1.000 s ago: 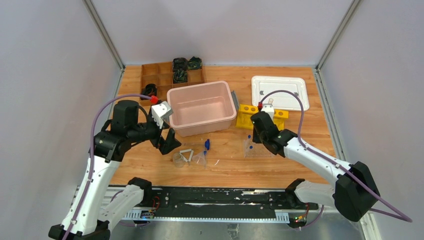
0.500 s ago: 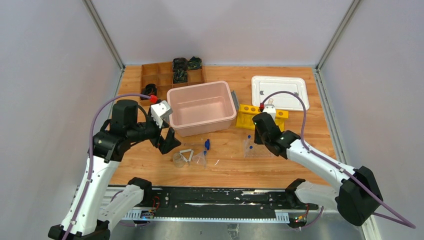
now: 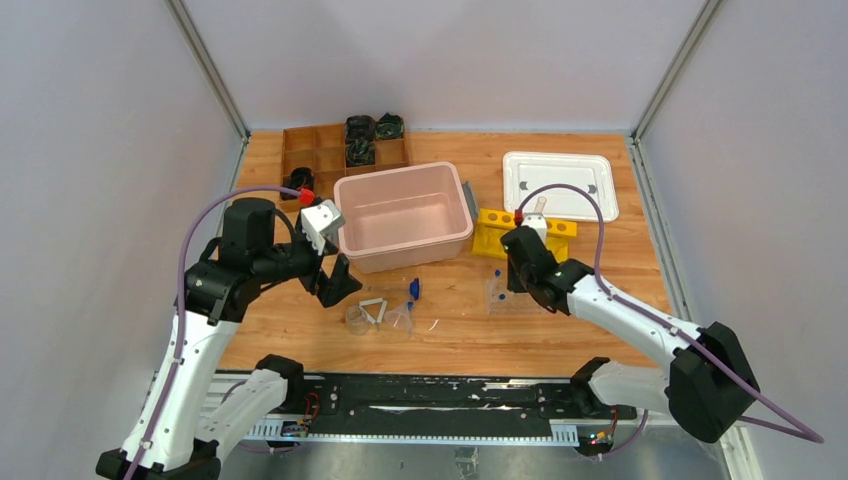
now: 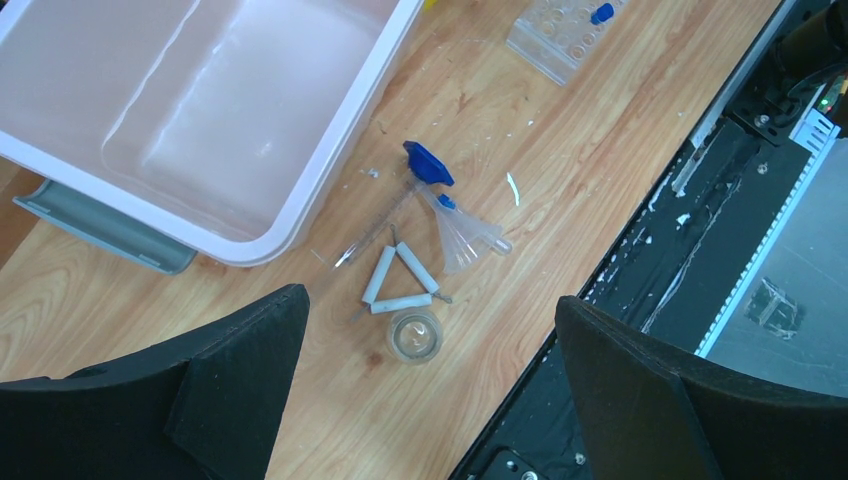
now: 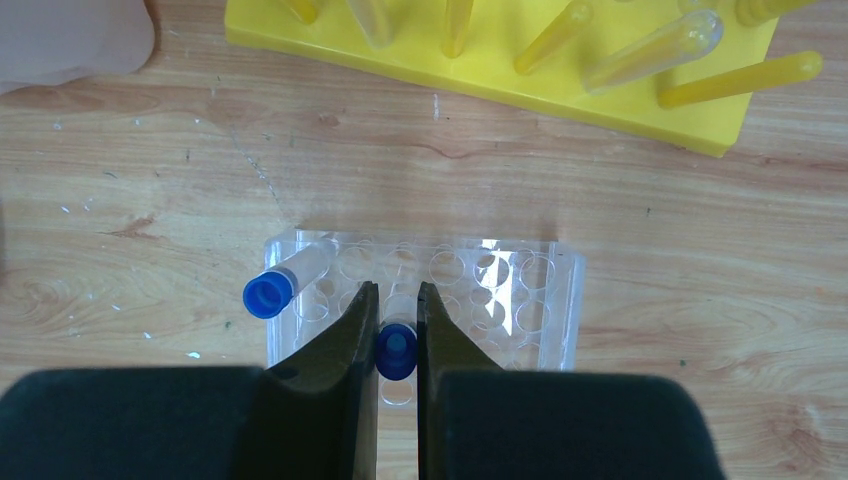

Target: Organize the chemistry lab equipment

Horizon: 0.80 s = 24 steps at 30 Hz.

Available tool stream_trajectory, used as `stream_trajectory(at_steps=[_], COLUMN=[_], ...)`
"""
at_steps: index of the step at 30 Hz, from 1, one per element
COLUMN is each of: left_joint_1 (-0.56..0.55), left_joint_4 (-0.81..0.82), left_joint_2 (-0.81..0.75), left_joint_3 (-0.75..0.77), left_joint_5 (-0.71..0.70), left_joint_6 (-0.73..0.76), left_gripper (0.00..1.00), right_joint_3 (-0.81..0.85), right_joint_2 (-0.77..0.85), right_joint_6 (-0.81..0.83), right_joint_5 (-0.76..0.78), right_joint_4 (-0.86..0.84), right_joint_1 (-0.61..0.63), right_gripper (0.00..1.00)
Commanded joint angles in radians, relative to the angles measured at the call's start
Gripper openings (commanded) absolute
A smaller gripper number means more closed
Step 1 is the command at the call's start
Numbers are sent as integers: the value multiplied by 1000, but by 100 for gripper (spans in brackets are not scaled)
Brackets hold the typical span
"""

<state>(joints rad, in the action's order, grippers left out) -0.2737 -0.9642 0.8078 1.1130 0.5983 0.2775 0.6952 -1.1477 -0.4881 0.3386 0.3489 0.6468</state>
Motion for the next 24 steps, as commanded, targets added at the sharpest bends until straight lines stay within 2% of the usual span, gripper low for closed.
stream_trajectory(at_steps=[1, 9, 14, 18, 24], left_joint_1=[-2, -2, -2, -2, -2], left_joint_4=[7, 7, 7, 7, 7], left_joint_2=[2, 9, 11, 10, 10], left_joint_3=[35, 35, 35, 37, 42], left_joint_5=[10, 12, 12, 11, 27], left_joint_6=[5, 8, 9, 10, 9], left_gripper=[100, 100, 100, 100, 100], right_joint_3=[-3, -4, 37, 109, 211], right_joint_2=[-30, -77, -93, -31, 110], right_joint_6=[5, 7, 5, 0, -26], right_joint_5=[7, -24, -45, -18, -33], right_joint_4=[20, -20, 10, 102, 172], right_joint_1=[-13, -12, -13, -12, 3], right_gripper=[0, 1, 24, 44, 61])
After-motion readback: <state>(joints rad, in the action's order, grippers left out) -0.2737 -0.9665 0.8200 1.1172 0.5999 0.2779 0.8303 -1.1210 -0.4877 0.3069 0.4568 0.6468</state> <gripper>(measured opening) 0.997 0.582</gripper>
